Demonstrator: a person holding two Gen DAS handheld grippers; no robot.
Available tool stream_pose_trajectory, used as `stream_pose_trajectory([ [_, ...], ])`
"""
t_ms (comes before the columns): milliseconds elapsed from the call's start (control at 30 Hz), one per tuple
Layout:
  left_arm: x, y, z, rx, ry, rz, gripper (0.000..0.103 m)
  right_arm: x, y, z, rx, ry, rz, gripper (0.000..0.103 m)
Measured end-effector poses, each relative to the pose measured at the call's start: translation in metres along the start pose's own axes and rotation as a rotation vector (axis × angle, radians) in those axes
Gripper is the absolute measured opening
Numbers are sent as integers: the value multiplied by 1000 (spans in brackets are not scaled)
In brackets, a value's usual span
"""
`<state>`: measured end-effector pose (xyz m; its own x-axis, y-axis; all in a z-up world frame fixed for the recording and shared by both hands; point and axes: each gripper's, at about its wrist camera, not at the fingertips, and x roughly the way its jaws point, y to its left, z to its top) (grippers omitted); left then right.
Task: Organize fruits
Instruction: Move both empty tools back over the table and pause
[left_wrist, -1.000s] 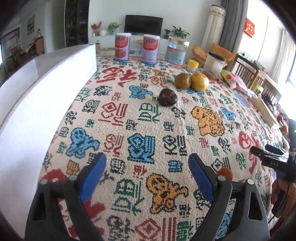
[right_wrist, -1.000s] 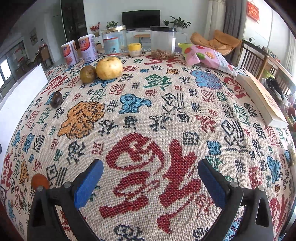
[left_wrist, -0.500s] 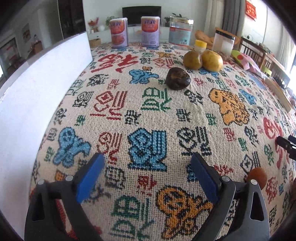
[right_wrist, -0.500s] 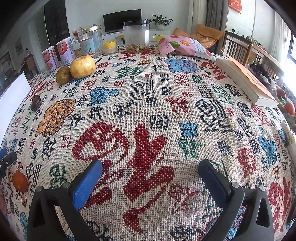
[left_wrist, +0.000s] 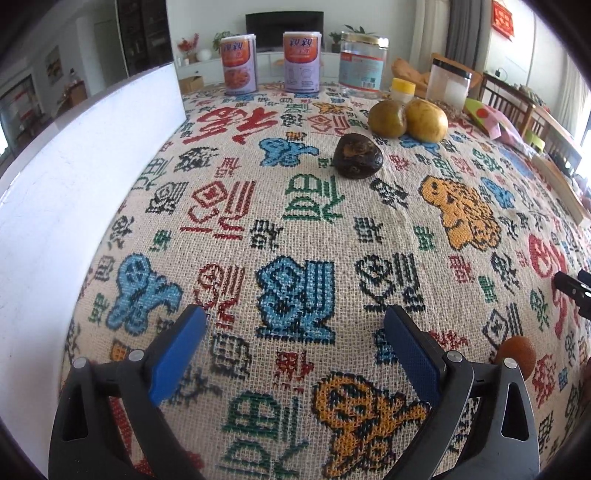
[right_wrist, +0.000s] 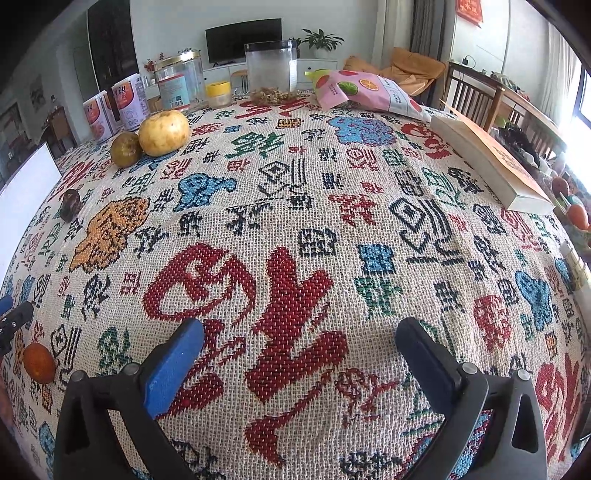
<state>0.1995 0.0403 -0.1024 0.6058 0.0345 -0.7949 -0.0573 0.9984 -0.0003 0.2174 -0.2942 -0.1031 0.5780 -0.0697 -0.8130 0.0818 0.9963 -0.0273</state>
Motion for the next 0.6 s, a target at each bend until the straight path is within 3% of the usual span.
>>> stream_pose_trajectory([
  [600,1,0,0,-1,1,5,100,2,0,2,6,1,-6,103],
])
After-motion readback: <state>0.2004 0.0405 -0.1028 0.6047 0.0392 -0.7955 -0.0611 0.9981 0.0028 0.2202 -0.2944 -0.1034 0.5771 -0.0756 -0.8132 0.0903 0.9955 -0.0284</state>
